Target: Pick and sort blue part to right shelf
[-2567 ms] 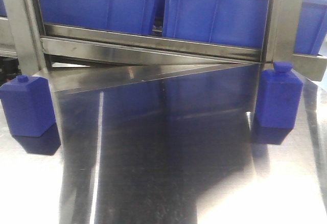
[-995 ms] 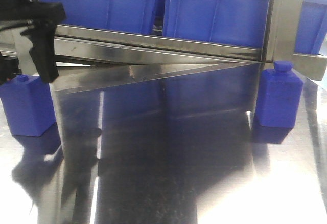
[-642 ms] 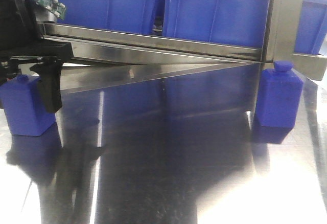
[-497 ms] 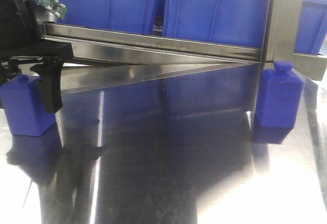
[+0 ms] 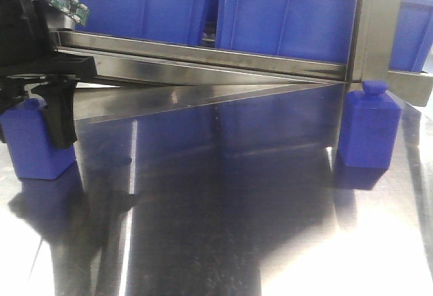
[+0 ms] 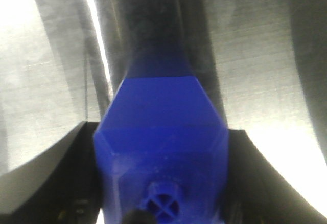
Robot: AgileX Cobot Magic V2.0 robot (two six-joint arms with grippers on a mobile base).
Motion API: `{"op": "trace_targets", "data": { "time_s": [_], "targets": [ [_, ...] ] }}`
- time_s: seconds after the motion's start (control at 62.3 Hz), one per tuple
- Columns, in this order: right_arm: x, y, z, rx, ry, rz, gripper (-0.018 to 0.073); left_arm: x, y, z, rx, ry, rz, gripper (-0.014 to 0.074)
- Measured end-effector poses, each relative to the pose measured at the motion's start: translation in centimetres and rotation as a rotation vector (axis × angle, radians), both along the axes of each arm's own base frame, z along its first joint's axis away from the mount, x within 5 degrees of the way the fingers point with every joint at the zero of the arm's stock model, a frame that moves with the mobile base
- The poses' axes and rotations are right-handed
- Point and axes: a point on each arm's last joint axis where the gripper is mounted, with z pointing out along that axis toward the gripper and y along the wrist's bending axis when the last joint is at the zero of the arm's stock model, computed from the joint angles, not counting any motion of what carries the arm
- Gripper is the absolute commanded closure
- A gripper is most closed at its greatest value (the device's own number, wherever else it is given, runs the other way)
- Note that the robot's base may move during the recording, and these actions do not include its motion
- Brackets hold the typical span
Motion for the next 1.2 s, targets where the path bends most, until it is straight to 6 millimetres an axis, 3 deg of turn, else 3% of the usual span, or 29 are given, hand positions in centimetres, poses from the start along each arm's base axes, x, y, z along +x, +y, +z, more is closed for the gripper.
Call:
{"op": "trace_targets", "data": {
  "time_s": [0.209,0.353,0.497,0.706,0.834,0.979,1.091,1.203],
  "targets": [
    [0.0,0.0,0.0,0.0,0.0,0.0,0.047,-0.5,-0.2,1.2,0.002,-0.008,-0.014,0.0274],
    [0.0,0.0,0.0,0.0,0.0,0.0,0.047,-2.7,-0.4,5.3,-0.031,-0.206,-0.065,0.0274],
    [0.0,0.0,0.1,0.001,-0.016,0.001,0.047,-6.9,0.5,10.1,-0.116,-0.466,-0.094,0.0274],
    [0.0,0.1,0.6,0.002,-0.068,0.006,0.0472,-13.8,3.9,13.4,-0.19,-0.804,-0.104,0.0274],
    [0.0,0.1,0.8,0.011,-0.091,0.008,0.0472,-18.2,6.0,13.9,-0.219,-0.993,-0.114,0.0274],
    [-0.1,0.1,2.0,0.039,-0.126,0.01,0.0472,-22.5,8.1,12.8,-0.242,-1.164,-0.122,0.0274],
    [-0.7,0.1,4.7,0.047,-0.206,0.011,0.0472,-25.5,9.5,11.3,-0.249,-1.272,-0.126,0.0274],
    [-1.2,0.1,8.4,0.05,-0.27,0.017,0.0466,-26.9,10.2,9.5,-0.249,-1.302,-0.126,0.0274]
  ]
}}
